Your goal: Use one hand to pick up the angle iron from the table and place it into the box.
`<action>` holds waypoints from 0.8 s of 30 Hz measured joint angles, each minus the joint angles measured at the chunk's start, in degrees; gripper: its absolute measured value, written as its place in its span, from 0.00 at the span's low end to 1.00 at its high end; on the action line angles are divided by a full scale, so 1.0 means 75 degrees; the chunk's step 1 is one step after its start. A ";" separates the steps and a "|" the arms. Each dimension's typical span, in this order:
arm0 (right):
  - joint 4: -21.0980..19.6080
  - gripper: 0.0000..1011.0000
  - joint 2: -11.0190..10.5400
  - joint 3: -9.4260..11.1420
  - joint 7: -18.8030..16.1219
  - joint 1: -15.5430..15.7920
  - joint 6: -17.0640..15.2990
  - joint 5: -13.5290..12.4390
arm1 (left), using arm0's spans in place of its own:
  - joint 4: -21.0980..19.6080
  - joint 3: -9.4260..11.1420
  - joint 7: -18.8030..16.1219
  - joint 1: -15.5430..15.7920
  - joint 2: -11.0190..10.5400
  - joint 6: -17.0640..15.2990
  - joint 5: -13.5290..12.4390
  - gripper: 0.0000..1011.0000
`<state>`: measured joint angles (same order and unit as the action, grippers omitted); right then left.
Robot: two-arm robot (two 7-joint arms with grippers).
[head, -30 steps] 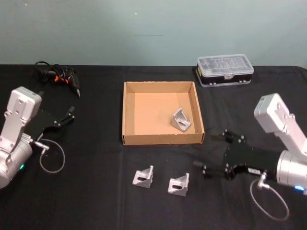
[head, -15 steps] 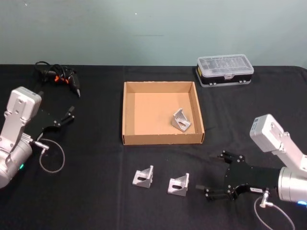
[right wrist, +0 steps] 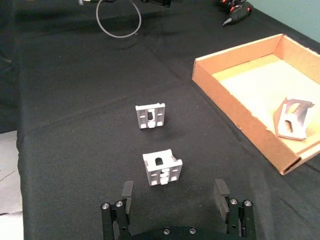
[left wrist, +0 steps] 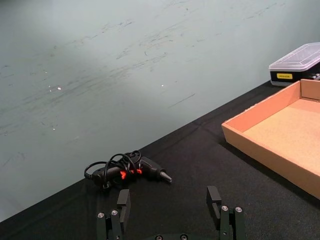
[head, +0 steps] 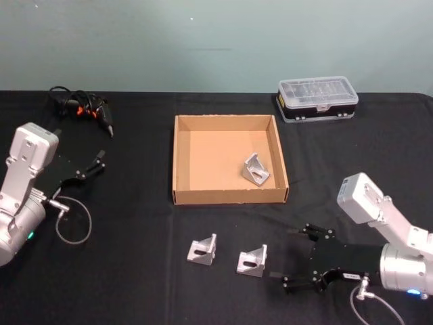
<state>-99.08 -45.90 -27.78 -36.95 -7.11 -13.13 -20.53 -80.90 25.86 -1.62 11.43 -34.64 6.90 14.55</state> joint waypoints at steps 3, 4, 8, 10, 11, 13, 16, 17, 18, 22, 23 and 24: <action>0.0112 0.99 0.0084 -0.0115 -0.0022 -0.0098 0.0001 0.0056 | 0.0000 0.0000 0.0000 0.0000 0.0000 0.0000 0.0000 0.99; 0.0158 0.99 0.0119 -0.0169 -0.0045 -0.0151 0.0001 0.0087 | 0.0000 0.0000 0.0000 0.0000 0.0000 0.0000 0.0000 0.99; 0.0273 0.99 0.0216 -0.0300 -0.0078 -0.0273 -0.0011 0.0153 | 0.0000 0.0000 0.0000 0.0000 -0.0001 0.0000 0.0000 0.99; 0.0323 0.99 0.0266 -0.0380 -0.0104 -0.0331 -0.0022 0.0187 | 0.0000 0.0000 0.0000 0.0000 0.0000 0.0000 -0.0001 0.99; 0.0339 0.99 0.0283 -0.0404 -0.0108 -0.0351 -0.0029 0.0202 | 0.0000 0.0000 0.0000 0.0000 0.0000 0.0000 0.0000 0.99; 0.0374 0.99 0.0319 -0.0455 -0.0118 -0.0399 -0.0041 0.0227 | 0.0000 0.0000 0.0000 0.0000 -0.0001 0.0000 -0.0001 0.99; 0.0453 0.99 0.0401 -0.0561 -0.0148 -0.0510 -0.0066 0.0290 | 0.0000 0.0000 0.0000 0.0000 0.0000 0.0000 0.0000 0.99; 0.0495 0.99 0.0445 -0.0612 -0.0172 -0.0564 -0.0073 0.0320 | 0.0000 0.0000 0.0000 0.0000 0.0000 0.0000 0.0000 0.99; 0.0515 0.99 0.0465 -0.0637 -0.0179 -0.0588 -0.0076 0.0332 | 0.0000 0.0000 0.0000 0.0000 0.0000 0.0000 -0.0001 0.99; 0.0606 0.99 0.0550 -0.0727 -0.0195 -0.0693 -0.0094 0.0379 | 0.0000 0.0000 0.0000 0.0000 0.0000 0.0000 -0.0001 0.99; 0.0628 0.99 0.0567 -0.0744 -0.0198 -0.0714 -0.0096 0.0387 | 0.0000 0.0000 0.0000 -0.0001 0.0000 0.0000 -0.0001 0.99; 0.0664 0.99 0.0601 -0.0773 -0.0204 -0.0751 -0.0098 0.0395 | 0.0000 0.0000 0.0000 0.0000 0.0000 0.0000 0.0000 0.99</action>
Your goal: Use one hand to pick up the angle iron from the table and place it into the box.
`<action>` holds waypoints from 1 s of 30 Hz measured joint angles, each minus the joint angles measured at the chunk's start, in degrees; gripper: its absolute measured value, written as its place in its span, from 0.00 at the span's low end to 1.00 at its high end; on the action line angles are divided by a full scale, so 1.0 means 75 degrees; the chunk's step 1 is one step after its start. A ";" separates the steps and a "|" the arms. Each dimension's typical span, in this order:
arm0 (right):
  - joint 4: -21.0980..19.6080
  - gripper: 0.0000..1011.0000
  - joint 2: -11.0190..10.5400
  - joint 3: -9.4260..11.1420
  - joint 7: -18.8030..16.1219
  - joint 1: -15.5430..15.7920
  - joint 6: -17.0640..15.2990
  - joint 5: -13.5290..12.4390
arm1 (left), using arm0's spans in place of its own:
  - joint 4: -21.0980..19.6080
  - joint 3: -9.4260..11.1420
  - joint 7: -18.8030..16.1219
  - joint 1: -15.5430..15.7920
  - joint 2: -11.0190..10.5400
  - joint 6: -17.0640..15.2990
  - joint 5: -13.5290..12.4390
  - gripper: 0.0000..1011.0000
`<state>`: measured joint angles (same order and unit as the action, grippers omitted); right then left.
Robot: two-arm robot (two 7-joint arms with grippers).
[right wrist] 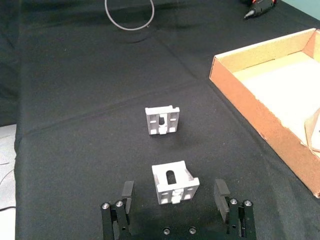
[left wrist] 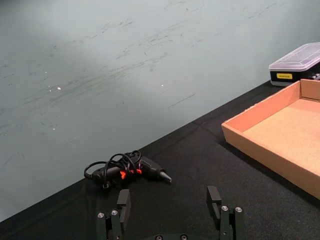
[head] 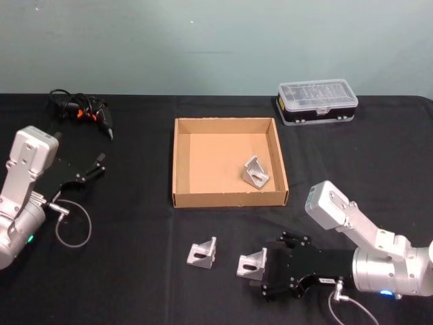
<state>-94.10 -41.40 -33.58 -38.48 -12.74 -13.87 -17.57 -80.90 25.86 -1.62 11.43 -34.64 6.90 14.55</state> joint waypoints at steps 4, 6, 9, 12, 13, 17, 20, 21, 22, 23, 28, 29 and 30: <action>0.0080 0.99 0.0074 -0.0052 -0.0017 -0.0074 0.0002 0.0004 | 0.0000 0.0000 0.0000 0.0000 0.0000 0.0000 0.0000 0.99; 0.0126 0.99 0.0115 -0.0081 -0.0024 -0.0117 0.0008 0.0007 | 0.0000 0.0000 -0.0001 0.0000 0.0000 0.0000 0.0000 0.99; 0.0179 0.99 0.0162 -0.0113 -0.0030 -0.0168 0.0017 0.0008 | 0.0000 0.0000 0.0000 0.0000 0.0000 0.0000 0.0000 0.99; 0.0216 0.99 0.0193 -0.0150 -0.0035 -0.0208 0.0021 0.0017 | 0.0000 0.0000 0.0000 0.0000 0.0000 0.0000 0.0000 0.99; 0.0222 0.99 0.0197 -0.0158 -0.0035 -0.0214 0.0020 0.0021 | 0.0000 0.0000 0.0000 0.0000 0.0000 0.0000 0.0000 0.99; 0.0243 0.99 0.0209 -0.0198 -0.0038 -0.0244 0.0015 0.0043 | 0.0000 0.0000 0.0000 0.0000 0.0000 0.0000 0.0000 0.99; 0.0248 0.95 0.0209 -0.0215 -0.0038 -0.0245 0.0003 0.0044 | 0.0000 0.0000 0.0000 -0.0001 0.0000 0.0000 0.0000 0.99; 0.0252 0.94 0.0208 -0.0219 -0.0038 -0.0245 0.0001 0.0044 | 0.0000 0.0000 0.0000 0.0000 0.0000 0.0000 0.0000 0.99; 0.0256 0.91 0.0208 -0.0223 -0.0038 -0.0245 -0.0001 0.0043 | 0.0000 0.0000 0.0000 0.0000 0.0000 0.0000 0.0000 0.99; 0.0257 0.88 0.0208 -0.0224 -0.0038 -0.0245 -0.0002 0.0042 | 0.0000 0.0000 0.0000 0.0000 0.0000 0.0000 0.0000 0.99; 0.0256 0.76 0.0199 -0.0225 -0.0032 -0.0232 0.0001 0.0035 | 0.0000 0.0000 0.0000 -0.0001 0.0000 0.0000 0.0000 0.99; 0.0253 0.71 0.0196 -0.0225 -0.0032 -0.0227 0.0001 0.0034 | 0.0000 0.0000 0.0000 -0.0001 0.0000 0.0000 0.0000 0.99; 0.0249 0.69 0.0193 -0.0224 -0.0030 -0.0222 0.0001 0.0033 | 0.0000 0.0000 0.0000 0.0000 0.0000 0.0000 0.0000 0.99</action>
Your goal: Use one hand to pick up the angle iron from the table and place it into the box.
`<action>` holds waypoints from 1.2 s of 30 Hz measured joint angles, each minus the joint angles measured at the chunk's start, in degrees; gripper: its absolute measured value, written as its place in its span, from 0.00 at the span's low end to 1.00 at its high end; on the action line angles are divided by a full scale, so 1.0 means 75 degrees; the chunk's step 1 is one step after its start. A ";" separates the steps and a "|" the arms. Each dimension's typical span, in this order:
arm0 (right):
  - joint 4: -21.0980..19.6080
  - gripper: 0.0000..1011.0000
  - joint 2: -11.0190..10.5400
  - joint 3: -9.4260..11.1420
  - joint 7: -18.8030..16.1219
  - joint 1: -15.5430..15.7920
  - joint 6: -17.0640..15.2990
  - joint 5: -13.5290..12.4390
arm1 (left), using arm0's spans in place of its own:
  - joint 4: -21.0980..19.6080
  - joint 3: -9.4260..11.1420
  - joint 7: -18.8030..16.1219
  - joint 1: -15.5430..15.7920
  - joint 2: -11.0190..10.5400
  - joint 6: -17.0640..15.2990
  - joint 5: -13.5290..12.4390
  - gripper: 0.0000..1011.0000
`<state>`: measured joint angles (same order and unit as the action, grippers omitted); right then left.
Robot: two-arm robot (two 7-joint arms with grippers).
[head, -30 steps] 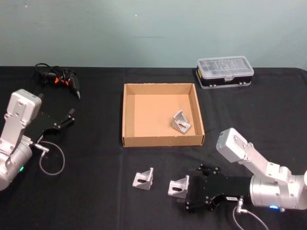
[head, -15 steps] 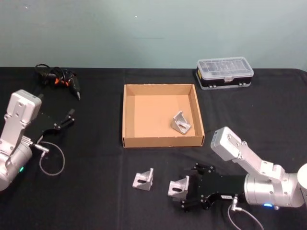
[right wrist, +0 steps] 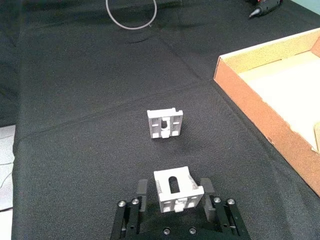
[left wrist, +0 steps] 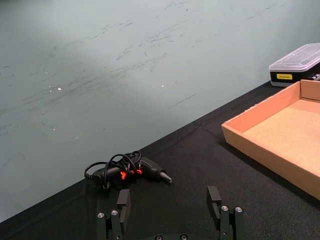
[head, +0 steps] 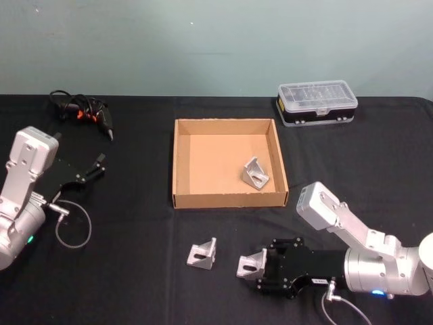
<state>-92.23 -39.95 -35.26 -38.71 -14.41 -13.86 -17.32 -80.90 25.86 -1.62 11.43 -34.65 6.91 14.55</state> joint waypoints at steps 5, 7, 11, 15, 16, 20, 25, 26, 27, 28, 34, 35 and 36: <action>-0.0025 0.53 -0.0015 0.0012 0.0035 0.0038 0.0013 -0.0010 | 0.0000 0.0000 0.0000 0.0000 0.0000 0.0000 0.0000 0.99; -0.0032 0.48 -0.0022 0.0022 0.0044 0.0056 0.0023 -0.0020 | 0.0000 0.0000 0.0000 0.0000 0.0000 0.0000 0.0000 0.99; -0.0051 0.45 -0.0033 0.0034 0.0060 0.0080 0.0025 -0.0025 | 0.0000 0.0000 0.0000 0.0000 0.0000 0.0000 0.0000 0.99; -0.0083 0.45 -0.0047 0.0066 0.0093 0.0111 0.0033 -0.0041 | 0.0000 0.0000 0.0000 0.0000 0.0000 0.0000 0.0000 0.99; -0.0107 0.45 -0.0058 0.0086 0.0106 0.0126 0.0036 -0.0050 | 0.0000 0.0000 0.0000 0.0000 0.0000 0.0000 0.0000 0.99; -0.0255 0.45 -0.0118 0.0214 0.0217 0.0206 0.0041 -0.0113 | 0.0000 0.0000 0.0000 0.0000 0.0000 0.0000 0.0000 0.99; -0.0623 0.45 -0.0189 0.0584 0.0591 0.0369 0.0053 -0.0244 | 0.0000 0.0000 0.0000 0.0000 0.0000 0.0000 0.0000 0.99; -0.0663 0.45 -0.0189 0.0632 0.0636 0.0380 0.0052 -0.0257 | 0.0000 0.0000 0.0000 0.0000 0.0000 0.0000 0.0000 0.99; -0.0704 0.45 -0.0187 0.0691 0.0696 0.0389 0.0050 -0.0272 | 0.0000 0.0000 0.0000 0.0000 0.0000 0.0000 0.0000 0.99; -0.0772 0.45 -0.0163 0.0792 0.0803 0.0389 0.0037 -0.0290 | 0.0000 0.0000 0.0000 0.0000 0.0000 0.0000 0.0000 0.99; -0.0726 0.45 0.0177 0.0941 0.1064 0.0023 -0.0138 -0.0256 | 0.0000 0.0000 0.0000 0.0000 0.0000 0.0000 0.0000 0.99; -0.0726 0.45 0.0177 0.0941 0.1064 0.0023 -0.0138 -0.0256 | 0.0000 0.0000 0.0000 0.0000 0.0000 0.0000 0.0000 0.99; -0.0601 0.45 0.0317 0.0921 0.1097 -0.0130 -0.0205 -0.0213 | 0.0000 -0.0001 0.0000 0.0000 0.0000 0.0000 0.0000 0.99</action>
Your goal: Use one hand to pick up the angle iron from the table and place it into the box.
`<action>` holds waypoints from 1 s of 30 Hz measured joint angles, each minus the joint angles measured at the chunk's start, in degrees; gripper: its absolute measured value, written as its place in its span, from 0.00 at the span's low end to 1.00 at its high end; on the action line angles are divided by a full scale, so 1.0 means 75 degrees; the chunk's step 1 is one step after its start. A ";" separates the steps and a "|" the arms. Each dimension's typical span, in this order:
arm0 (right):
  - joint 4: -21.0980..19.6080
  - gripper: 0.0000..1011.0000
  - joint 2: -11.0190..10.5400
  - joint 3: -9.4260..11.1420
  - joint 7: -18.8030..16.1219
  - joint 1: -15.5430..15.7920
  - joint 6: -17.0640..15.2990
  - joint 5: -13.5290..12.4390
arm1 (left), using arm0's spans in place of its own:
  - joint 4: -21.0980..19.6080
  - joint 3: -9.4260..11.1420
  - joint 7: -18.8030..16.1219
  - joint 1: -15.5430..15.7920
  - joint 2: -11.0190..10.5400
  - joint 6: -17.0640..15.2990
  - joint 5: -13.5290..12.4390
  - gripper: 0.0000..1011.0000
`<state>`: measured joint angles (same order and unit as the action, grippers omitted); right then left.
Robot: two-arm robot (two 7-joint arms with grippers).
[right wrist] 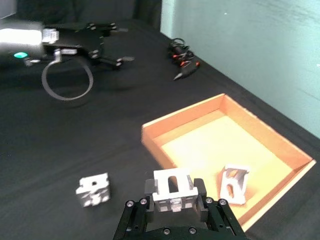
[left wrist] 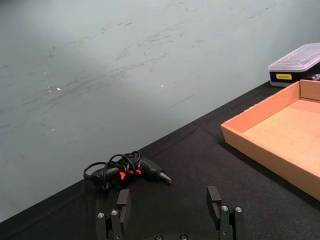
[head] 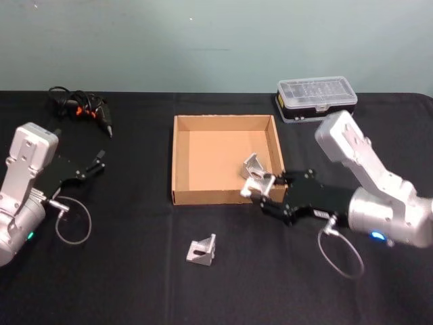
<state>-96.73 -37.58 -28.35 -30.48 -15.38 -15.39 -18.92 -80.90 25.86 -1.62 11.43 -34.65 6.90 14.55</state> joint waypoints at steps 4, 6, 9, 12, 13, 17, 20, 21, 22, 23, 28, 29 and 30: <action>0.0431 0.45 0.0396 -0.0119 0.0064 -0.0433 -0.0147 0.0130 | 0.0000 0.0001 0.0000 0.0000 0.0000 0.0000 0.0000 0.99; 0.0757 0.45 0.0660 -0.0214 0.0076 -0.0718 -0.0202 0.0213 | 0.0000 0.0001 0.0000 0.0000 0.0000 0.0000 0.0000 0.99; 0.1197 0.45 0.0994 -0.0361 0.0072 -0.1070 -0.0237 0.0313 | 0.0000 0.0001 0.0000 0.0000 0.0000 0.0000 0.0000 0.99; 0.1637 0.45 0.1299 -0.0499 0.0061 -0.1414 -0.0252 0.0429 | 0.0000 0.0000 0.0000 0.0000 0.0000 0.0000 0.0000 0.99; 0.1755 0.45 0.1374 -0.0536 0.0060 -0.1501 -0.0254 0.0461 | 0.0000 0.0001 0.0000 0.0000 0.0000 0.0001 0.0000 0.99; 0.2358 0.45 0.1755 -0.0741 0.0003 -0.1930 -0.0284 0.0647 | 0.0000 0.0000 0.0000 0.0000 0.0000 0.0000 0.0000 0.99; 0.2630 0.45 0.1916 -0.0826 -0.0031 -0.2109 -0.0298 0.0737 | 0.0000 0.0000 0.0000 0.0000 0.0000 0.0000 0.0000 0.99; 0.2816 0.45 0.2021 -0.0900 -0.0061 -0.2229 -0.0311 0.0800 | 0.0000 0.0001 0.0000 0.0000 0.0000 0.0000 0.0000 0.99; 0.2879 0.45 0.2061 -0.0925 -0.0080 -0.2275 -0.0314 0.0828 | 0.0000 0.0000 0.0000 0.0000 0.0000 0.0000 0.0000 0.99; 0.3044 0.45 0.2145 -0.0981 -0.0101 -0.2369 -0.0323 0.0891 | 0.0000 0.0000 0.0000 0.0000 0.0000 0.0000 0.0000 0.99; 0.3623 0.45 0.2431 -0.1140 -0.0168 -0.2671 -0.0337 0.1094 | 0.0000 0.0000 0.0000 0.0000 0.0000 0.0001 0.0000 0.99; 0.3702 0.45 0.2466 -0.1159 -0.0179 -0.2707 -0.0337 0.1124 | 0.0000 0.0001 0.0000 0.0000 0.0000 0.0000 0.0001 0.99; 0.3776 0.45 0.2504 -0.1177 -0.0193 -0.2746 -0.0337 0.1151 | 0.0000 0.0000 0.0000 0.0000 0.0000 0.0000 0.0000 0.99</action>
<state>-68.41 -18.79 -37.18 -31.93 -35.98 -17.92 -10.29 -80.90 25.86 -1.62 11.43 -34.65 6.90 14.55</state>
